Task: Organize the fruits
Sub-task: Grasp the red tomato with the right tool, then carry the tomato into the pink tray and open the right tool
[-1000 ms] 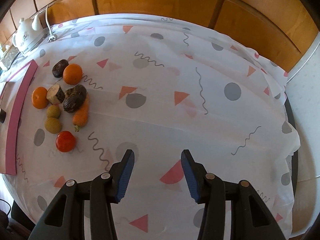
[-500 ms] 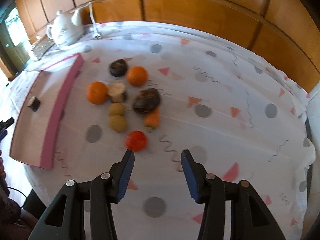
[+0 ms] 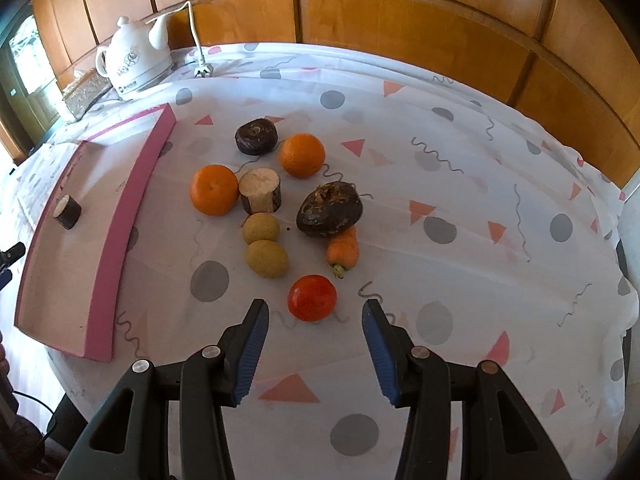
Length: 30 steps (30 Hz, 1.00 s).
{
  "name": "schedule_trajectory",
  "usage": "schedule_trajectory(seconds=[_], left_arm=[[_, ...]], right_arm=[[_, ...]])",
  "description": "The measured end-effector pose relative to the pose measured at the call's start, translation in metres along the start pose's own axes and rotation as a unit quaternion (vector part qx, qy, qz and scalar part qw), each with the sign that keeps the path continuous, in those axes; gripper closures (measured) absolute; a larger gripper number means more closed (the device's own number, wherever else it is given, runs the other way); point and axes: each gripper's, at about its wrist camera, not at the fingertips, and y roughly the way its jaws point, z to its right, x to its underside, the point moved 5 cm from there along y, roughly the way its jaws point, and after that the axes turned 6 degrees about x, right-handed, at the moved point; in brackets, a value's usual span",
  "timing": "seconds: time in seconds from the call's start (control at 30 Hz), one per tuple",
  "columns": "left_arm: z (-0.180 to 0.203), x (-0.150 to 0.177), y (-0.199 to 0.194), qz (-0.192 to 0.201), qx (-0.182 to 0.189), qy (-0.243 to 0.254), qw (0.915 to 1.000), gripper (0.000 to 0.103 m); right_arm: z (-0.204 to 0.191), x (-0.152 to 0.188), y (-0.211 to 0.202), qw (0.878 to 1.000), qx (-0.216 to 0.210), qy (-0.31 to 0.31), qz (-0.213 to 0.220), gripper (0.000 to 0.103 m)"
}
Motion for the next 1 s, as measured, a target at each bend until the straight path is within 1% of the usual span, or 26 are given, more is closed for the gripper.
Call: schedule_trajectory(seconds=[0.17,0.2,0.23,0.27,0.3,0.37,0.47,0.6,0.73,1.0], left_arm=[[0.000,0.001,0.002,-0.006,0.000,0.001,1.0000,0.016],[0.000,0.001,0.002,-0.005,0.000,0.001,1.0000,0.016],[0.001,0.001,0.002,-0.005,0.000,0.001,1.0000,0.016],[0.000,0.001,0.002,-0.005,0.000,0.001,1.0000,0.016],[0.000,0.001,0.003,-0.004,0.000,0.000,1.0000,0.016],[-0.001,0.001,0.004,-0.005,-0.001,-0.001,1.0000,0.016],[-0.003,0.002,0.007,-0.009,-0.003,-0.004,0.9999,0.016],[-0.005,0.004,0.011,-0.016,-0.005,-0.005,0.9999,0.016],[-0.005,0.004,0.012,-0.015,-0.004,-0.005,0.9999,0.016],[-0.005,0.003,0.013,-0.017,-0.002,-0.003,0.9998,0.016]], right_arm=[[-0.002,-0.004,0.018,1.000,0.004,0.015,-0.008,0.054],[-0.002,-0.003,0.023,1.000,0.001,0.018,-0.014,0.058],[-0.003,-0.002,0.028,1.000,0.003,0.018,-0.019,0.068],[-0.003,0.000,0.034,0.999,0.010,0.016,-0.027,0.072],[-0.003,0.001,0.037,0.999,0.014,0.016,-0.029,0.073],[-0.003,0.003,0.033,1.000,0.018,0.017,-0.016,0.074],[-0.006,0.004,0.019,1.000,0.021,0.002,0.001,0.074],[-0.019,0.003,-0.006,0.999,0.000,-0.027,0.023,0.074],[-0.037,-0.003,-0.019,0.998,-0.026,-0.038,0.035,0.074],[-0.102,-0.027,-0.033,0.990,-0.087,-0.090,0.063,0.074]])
